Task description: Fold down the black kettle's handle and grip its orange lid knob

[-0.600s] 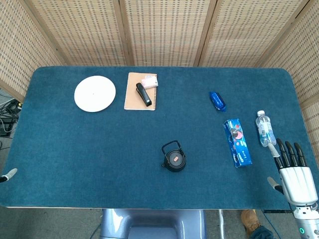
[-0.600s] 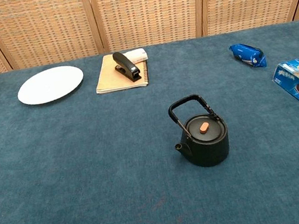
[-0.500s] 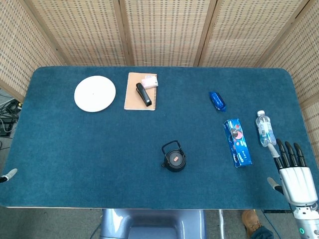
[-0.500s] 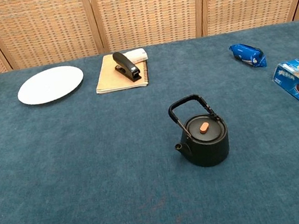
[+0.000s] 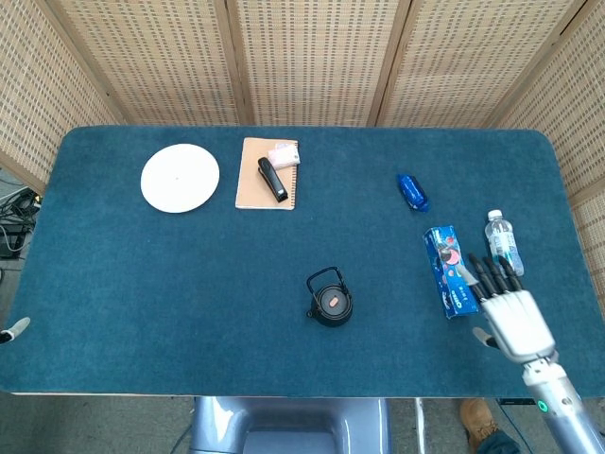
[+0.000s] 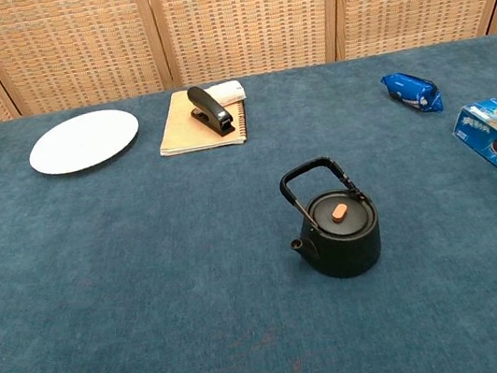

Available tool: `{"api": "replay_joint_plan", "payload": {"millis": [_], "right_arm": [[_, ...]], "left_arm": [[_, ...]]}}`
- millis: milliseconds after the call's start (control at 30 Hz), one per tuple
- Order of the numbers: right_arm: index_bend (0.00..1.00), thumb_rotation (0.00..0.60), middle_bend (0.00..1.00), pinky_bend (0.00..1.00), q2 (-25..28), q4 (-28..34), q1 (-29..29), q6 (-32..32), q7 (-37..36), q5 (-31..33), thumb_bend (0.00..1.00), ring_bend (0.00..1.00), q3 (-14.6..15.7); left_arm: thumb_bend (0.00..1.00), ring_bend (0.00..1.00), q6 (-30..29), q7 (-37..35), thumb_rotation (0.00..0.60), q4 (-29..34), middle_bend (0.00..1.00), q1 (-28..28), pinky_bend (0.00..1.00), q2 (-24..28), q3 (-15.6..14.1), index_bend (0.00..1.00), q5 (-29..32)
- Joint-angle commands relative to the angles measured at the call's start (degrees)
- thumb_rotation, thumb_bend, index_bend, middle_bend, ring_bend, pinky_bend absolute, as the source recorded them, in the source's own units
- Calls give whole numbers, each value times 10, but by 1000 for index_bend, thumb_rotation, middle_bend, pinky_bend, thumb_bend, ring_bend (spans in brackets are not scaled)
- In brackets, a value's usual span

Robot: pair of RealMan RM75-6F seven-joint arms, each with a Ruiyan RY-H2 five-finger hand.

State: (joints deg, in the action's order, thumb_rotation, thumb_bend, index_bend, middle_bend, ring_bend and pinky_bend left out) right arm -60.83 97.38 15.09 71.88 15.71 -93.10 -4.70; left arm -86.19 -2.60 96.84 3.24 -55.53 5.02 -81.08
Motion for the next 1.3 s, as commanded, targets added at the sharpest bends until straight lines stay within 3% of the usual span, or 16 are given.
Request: {"api": "replay_joint_plan", "payload": {"millis": [33, 233, 433, 733, 967, 1300], "right_arm": [[0, 600, 0, 0, 55, 92, 137, -196, -26, 73, 0, 0, -48], [0, 600, 0, 0, 32, 92, 247, -350, -44, 178, 0, 0, -77], [0, 600, 0, 0, -10, 65, 337, -430, -22, 292, 0, 0, -82], [0, 600, 0, 0, -60, 28, 438, -442, 14, 444, 0, 0, -53], [0, 600, 0, 0, -123, -18, 532, -428, 52, 580, 0, 0, 7], [37, 600, 6, 0, -170, -32, 630, -396, 88, 704, 0, 0, 62]], "left_arm": [[0, 0, 9, 2, 600, -3, 0, 4, 0, -1, 3, 0, 9], [0, 0, 27, 5, 600, -10, 0, 12, 0, -4, 6, 0, 25], [0, 0, 39, 5, 600, -15, 0, 16, 0, -6, 9, 0, 36], [0, 0, 48, 0, 600, -21, 0, 20, 0, -7, 11, 0, 45], [0, 0, 55, -1, 600, -24, 0, 24, 0, -8, 13, 0, 50], [0, 0, 65, -6, 600, -31, 0, 28, 0, -10, 16, 0, 59]]}}
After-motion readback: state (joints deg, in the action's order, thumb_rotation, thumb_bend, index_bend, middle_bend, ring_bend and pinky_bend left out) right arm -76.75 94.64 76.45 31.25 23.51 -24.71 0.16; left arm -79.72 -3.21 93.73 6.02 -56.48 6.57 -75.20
